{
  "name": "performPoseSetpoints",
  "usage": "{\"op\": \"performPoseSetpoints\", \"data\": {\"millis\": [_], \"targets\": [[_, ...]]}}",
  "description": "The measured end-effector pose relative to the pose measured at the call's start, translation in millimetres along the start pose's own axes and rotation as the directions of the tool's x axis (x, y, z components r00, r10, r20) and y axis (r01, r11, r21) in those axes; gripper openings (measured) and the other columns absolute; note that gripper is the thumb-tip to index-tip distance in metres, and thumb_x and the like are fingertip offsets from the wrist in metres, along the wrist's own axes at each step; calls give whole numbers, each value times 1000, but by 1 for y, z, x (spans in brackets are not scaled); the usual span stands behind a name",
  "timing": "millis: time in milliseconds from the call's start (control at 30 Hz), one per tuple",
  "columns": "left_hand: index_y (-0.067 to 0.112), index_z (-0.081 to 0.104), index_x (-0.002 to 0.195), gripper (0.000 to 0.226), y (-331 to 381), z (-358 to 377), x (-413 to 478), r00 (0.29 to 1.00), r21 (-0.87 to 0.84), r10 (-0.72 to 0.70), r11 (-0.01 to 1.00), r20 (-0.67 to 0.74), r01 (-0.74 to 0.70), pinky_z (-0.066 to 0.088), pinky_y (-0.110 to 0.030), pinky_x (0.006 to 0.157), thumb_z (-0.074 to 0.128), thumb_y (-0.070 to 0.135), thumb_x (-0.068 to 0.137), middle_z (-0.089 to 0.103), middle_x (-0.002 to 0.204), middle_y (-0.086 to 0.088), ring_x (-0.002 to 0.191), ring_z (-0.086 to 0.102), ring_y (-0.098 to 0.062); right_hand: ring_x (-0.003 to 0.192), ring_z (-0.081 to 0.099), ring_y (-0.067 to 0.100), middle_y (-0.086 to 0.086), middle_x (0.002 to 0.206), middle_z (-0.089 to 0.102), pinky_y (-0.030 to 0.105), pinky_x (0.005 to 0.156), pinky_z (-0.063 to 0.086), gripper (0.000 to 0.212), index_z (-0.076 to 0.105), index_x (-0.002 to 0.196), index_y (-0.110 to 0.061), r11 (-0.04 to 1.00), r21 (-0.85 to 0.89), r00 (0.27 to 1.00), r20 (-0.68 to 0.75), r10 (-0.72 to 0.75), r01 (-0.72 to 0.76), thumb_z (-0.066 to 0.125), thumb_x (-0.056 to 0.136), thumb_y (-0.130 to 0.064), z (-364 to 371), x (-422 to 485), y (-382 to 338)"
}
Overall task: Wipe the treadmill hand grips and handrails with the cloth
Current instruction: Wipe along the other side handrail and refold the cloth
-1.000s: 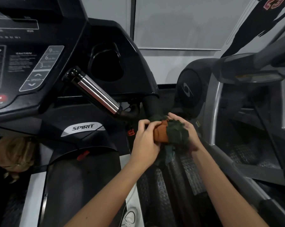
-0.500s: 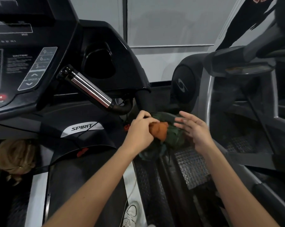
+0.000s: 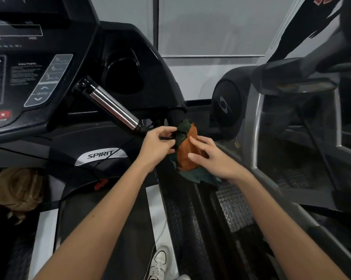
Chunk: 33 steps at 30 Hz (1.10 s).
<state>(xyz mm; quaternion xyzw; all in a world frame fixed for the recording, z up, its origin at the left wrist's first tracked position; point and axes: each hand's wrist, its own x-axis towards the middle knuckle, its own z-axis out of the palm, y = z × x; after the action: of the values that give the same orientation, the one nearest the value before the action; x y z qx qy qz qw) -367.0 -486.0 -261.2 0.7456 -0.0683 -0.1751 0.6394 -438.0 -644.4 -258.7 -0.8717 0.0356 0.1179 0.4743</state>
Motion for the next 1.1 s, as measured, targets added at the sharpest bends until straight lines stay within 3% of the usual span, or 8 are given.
{"op": "performPoseSetpoints", "data": {"millis": [133,267,400,500,633,800,900,1100], "targets": [[14,57,124,36,-10,1,0,997,65,23,998,-69,-19,51,-25,84,50,-1,91,59,118,-3,99,59,-11,143,8,10,2,156,7,13,106,14,67,26,146,-19,1000,29,999,-40,-2,3,60,88,-23,-3,21,-5],[16,49,133,42,-8,-1,-1,995,91,36,995,-97,-28,41,-24,97,46,2,93,52,132,-2,115,50,-11,130,37,12,2,143,32,19,106,31,60,45,136,-24,986,159,989,-150,-14,38,69,82,-22,-3,45,-10],[18,51,130,45,-17,-2,-3,996,39,22,999,-86,-18,42,-33,104,44,-2,91,55,131,-1,115,52,-10,108,47,8,2,119,42,-4,84,33,44,57,123,-10,995,59,969,-239,-70,86,69,81,-15,-5,35,-2],[17,52,130,49,-22,2,-3,996,3,20,1000,-88,-20,43,-39,104,43,-7,88,56,129,-1,119,53,-14,93,48,3,3,107,45,-4,82,31,34,62,112,1,988,-90,963,-225,-146,129,70,80,-9,-2,11,5],[18,52,130,44,-29,10,-5,998,-31,-6,1000,-63,4,46,-31,99,46,-2,92,55,129,-3,115,54,-13,87,51,-4,0,93,49,5,84,35,27,61,91,-18,970,-112,960,-159,-231,215,70,76,2,5,-19,16],[14,59,118,39,-32,16,-3,993,-54,-32,998,-114,26,48,-40,97,46,-4,87,65,113,-3,107,60,-17,111,43,12,1,115,37,30,103,36,52,45,123,-25,993,-36,978,-177,-113,108,71,79,-15,2,17,2],[17,60,111,35,-32,14,-4,996,-69,-56,996,-76,51,50,-48,92,42,-1,87,67,105,-7,100,63,-23,111,41,6,-1,124,30,19,98,36,62,40,134,-28,996,77,989,-147,-26,37,70,81,-20,-2,41,-10],[15,56,126,37,-35,16,-6,998,-141,-57,989,-36,52,48,-42,98,48,3,92,64,119,-3,111,60,-18,93,47,-6,8,108,42,-1,83,32,32,59,116,-9,982,-74,953,-239,-187,174,63,85,-5,3,6,7]]}}
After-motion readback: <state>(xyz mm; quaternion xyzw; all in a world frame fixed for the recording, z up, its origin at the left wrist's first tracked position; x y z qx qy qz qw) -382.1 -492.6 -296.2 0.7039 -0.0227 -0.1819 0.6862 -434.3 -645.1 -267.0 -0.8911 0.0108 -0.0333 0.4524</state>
